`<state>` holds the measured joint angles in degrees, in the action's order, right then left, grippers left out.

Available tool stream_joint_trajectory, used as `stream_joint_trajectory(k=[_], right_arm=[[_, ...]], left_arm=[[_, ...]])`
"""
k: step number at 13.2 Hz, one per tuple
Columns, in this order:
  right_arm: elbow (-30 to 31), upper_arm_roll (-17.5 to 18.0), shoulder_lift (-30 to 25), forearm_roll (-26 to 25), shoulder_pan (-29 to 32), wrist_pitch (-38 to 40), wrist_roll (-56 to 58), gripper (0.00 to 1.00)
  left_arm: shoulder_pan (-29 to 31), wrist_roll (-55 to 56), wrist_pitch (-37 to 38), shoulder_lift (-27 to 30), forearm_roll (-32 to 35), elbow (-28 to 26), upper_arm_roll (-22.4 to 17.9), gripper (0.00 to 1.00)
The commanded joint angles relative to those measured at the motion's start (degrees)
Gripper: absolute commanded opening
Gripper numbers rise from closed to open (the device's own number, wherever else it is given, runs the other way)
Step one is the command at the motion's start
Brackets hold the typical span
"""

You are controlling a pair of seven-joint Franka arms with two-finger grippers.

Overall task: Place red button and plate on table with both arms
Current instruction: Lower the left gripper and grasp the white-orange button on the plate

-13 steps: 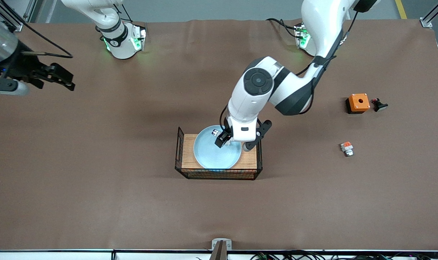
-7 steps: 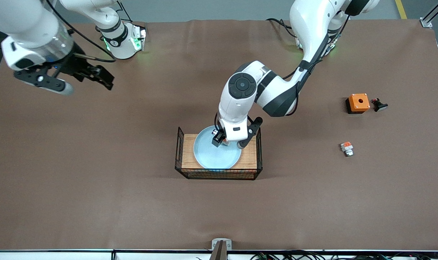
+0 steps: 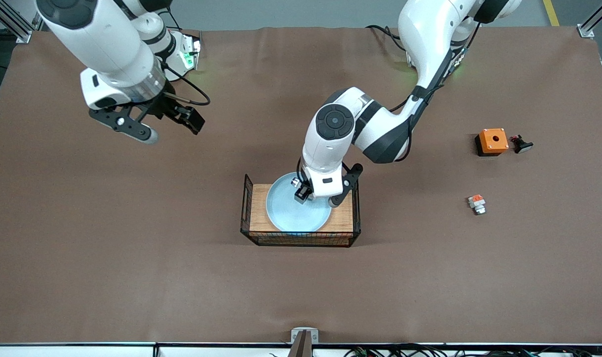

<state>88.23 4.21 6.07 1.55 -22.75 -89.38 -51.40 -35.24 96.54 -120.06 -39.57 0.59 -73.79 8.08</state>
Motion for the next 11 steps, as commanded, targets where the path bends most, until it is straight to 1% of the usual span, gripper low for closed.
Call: stream_joint_trajectory(k=[1,2,3,4,5,6,8,10,11], right_arm=[[-0.26,-0.52,1.22,0.64,-1.51,-0.62,-2.64,1.0],[-0.26,-0.44,1.49,0.64,-1.68,-1.14,-4.3,1.0],[-0.26,-0.52,1.58,0.64,-2.29,-1.15,-4.75,1.0],[-0.43,-0.52,2.1,0.64,-2.48,-1.41,-5.11,1.0],[-0.69,-0.52,2.8,0.64,-2.48,-1.85,-7.2,1.0],[-0.87,-0.52,3.25,0.73,-2.3,-2.38,-8.52,1.0],[-1.04,-0.52,3.95,0.47,-2.48,-3.08,-8.71,1.0],[-1.05,-0.52,4.74,-0.14,-2.56,-3.26,-8.54,1.0],[-1.05,-0.52,5.44,-0.06,-3.7,-3.43,-8.54,1.0]], left_arm=[[-1.15,1.02,-1.13,-2.08,1.25,1.8,-0.44,0.69],[-1.15,1.02,-1.57,-2.43,1.16,1.8,-0.44,0.67],[-1.15,0.93,-1.58,-2.44,1.16,1.8,-0.44,0.6],[-1.15,0.93,-1.58,-2.44,1.16,1.8,-0.44,0.4],[-1.06,0.93,-1.58,-2.09,1.16,1.8,-0.44,0.17],[-1.06,0.93,-1.14,-1.74,1.16,1.8,-0.52,0.03],[-0.98,0.76,1.31,-0.08,1.25,1.8,-0.44,0.01],[-0.45,0.15,4.56,3.78,1.34,1.8,-0.44,0.0],[-0.1,-0.29,6.32,5.72,1.43,1.8,-0.44,0.0]])
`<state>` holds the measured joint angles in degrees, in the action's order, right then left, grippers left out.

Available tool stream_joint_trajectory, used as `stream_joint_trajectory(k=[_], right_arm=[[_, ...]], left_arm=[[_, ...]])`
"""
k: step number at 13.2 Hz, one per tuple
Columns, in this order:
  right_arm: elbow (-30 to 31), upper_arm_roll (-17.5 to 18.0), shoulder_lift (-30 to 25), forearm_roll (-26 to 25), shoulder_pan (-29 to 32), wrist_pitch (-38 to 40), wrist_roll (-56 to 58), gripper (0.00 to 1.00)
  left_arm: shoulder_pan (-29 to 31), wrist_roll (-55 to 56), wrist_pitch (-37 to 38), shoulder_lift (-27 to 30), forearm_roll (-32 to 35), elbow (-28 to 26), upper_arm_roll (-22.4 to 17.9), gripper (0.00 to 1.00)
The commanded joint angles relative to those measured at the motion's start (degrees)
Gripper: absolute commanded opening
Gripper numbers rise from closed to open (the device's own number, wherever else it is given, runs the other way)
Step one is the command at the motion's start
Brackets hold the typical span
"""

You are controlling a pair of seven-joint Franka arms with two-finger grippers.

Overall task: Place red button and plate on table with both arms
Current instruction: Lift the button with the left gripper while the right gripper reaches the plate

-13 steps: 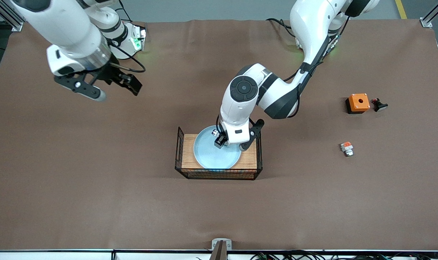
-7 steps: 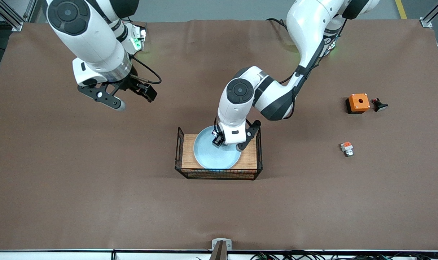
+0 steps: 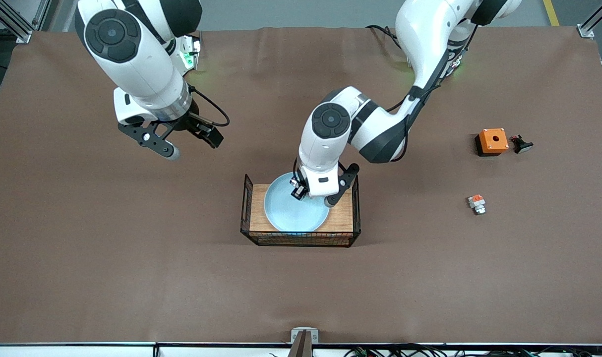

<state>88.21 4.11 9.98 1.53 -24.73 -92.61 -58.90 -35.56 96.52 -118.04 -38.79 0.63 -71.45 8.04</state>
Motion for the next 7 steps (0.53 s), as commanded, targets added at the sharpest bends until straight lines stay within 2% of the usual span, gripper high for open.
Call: stream_joint_trajectory(k=[1,5,7], right_arm=[[-1.02,-0.42,1.88,-0.12,-3.81,-1.34,-1.48,1.0],[-0.32,-0.42,2.93,0.76,-6.63,-7.83,-11.67,0.99],[-0.32,-0.42,4.77,0.76,-8.04,-10.48,-18.14,0.99]], left_arm=[[1.09,-2.45,6.75,7.39,1.4,-0.62,-1.17,0.0],[3.46,-18.43,15.72,15.75,1.4,-1.14,-4.95,0.0],[9.51,-26.42,21.16,18.65,0.52,-1.32,-4.7,0.0]])
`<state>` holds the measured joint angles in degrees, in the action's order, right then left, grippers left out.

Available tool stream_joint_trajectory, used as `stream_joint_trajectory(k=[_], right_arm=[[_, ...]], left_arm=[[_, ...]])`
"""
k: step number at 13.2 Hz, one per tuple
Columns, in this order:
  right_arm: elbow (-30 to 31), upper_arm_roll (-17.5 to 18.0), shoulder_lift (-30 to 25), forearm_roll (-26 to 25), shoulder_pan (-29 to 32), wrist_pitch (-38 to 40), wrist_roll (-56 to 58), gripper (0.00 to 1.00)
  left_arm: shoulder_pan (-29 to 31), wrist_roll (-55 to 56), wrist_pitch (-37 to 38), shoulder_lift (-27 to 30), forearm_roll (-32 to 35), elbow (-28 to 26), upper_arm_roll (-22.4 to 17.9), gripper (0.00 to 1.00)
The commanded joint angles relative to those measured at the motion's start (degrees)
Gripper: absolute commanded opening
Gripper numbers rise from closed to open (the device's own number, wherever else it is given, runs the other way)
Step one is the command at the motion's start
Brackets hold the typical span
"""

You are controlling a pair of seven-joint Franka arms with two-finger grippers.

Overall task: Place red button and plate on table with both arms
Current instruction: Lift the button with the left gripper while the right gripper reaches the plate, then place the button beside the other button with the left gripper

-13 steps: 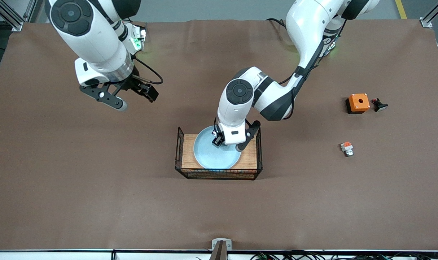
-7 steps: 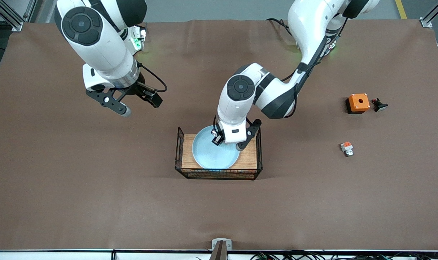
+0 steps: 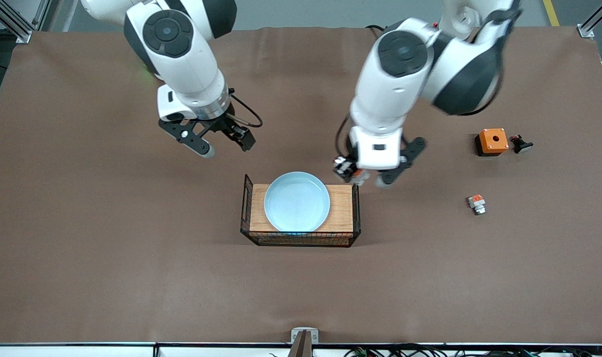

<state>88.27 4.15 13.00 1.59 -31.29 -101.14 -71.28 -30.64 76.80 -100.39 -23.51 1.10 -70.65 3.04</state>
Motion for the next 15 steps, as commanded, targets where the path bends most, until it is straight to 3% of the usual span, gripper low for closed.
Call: stream_joint_trajectory(k=[1,4,7,15], right_arm=[[-0.29,-0.46,2.9,0.69,-2.54,-4.22,-10.41,0.99],[-0.46,-0.46,7.11,0.25,-5.27,-11.07,-26.49,0.99],[-0.9,-0.55,11.68,-0.45,-6.6,-16.01,-36.89,0.99],[-5.56,-0.99,18.9,-0.54,-6.51,-18.13,-39.55,0.92]], left_arm=[[7.23,-11.45,5.71,4.34,-0.22,-2.56,0.47,0.0],[14.61,-24.47,10.11,5.05,-1.1,-3.71,0.48,0.0],[22.52,-38.17,9.43,4.71,-0.66,-6.25,0.39,0.0],[38.79,-67.11,-7.69,-0.65,1.7,-19.6,0.12,0.0]])
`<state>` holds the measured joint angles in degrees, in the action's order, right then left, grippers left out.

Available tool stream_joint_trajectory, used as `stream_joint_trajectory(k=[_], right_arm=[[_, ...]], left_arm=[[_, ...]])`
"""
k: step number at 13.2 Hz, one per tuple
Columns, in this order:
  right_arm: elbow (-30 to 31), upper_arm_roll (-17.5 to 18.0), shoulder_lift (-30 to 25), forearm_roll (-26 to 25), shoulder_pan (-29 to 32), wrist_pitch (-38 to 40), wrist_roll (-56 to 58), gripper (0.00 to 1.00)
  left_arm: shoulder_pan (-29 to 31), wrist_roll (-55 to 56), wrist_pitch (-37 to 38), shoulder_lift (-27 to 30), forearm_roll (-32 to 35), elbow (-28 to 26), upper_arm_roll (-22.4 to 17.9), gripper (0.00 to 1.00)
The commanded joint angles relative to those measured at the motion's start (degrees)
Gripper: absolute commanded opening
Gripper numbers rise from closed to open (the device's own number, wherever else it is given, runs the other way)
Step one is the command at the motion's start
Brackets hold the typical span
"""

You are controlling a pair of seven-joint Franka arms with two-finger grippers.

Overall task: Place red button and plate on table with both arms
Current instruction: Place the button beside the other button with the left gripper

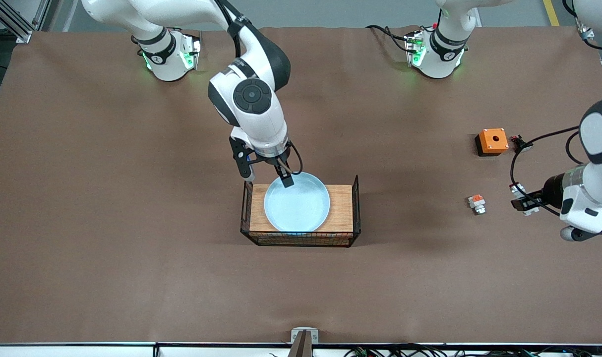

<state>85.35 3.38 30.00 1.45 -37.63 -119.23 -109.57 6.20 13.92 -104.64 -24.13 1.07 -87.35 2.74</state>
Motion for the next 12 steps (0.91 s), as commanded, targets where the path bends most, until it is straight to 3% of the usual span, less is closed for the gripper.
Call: stream_joint_trajectory(k=[1,4,7,12], right_arm=[[-2.74,-0.22,2.25,-0.48,-0.17,-0.04,-1.17,0.9],[-3.26,-0.31,3.57,-2.24,-0.25,-0.13,-1.17,0.89],[-3.35,-0.31,3.84,-2.15,-0.17,-0.13,-1.17,0.81],[-3.7,-0.22,4.01,-2.15,-0.25,-0.13,-1.08,0.54]], left_arm=[[2.75,-6.86,-5.9,-1.18,2.18,-4.04,0.42,0.0],[5.48,-13.54,-14.59,-3.55,3.93,-8.96,0.42,0.0],[7.07,-15.41,-26.71,-5.92,7.7,-14.76,0.42,0.0],[8.47,-16.2,-32.37,-9.8,8.86,-16.88,0.6,0.01]])
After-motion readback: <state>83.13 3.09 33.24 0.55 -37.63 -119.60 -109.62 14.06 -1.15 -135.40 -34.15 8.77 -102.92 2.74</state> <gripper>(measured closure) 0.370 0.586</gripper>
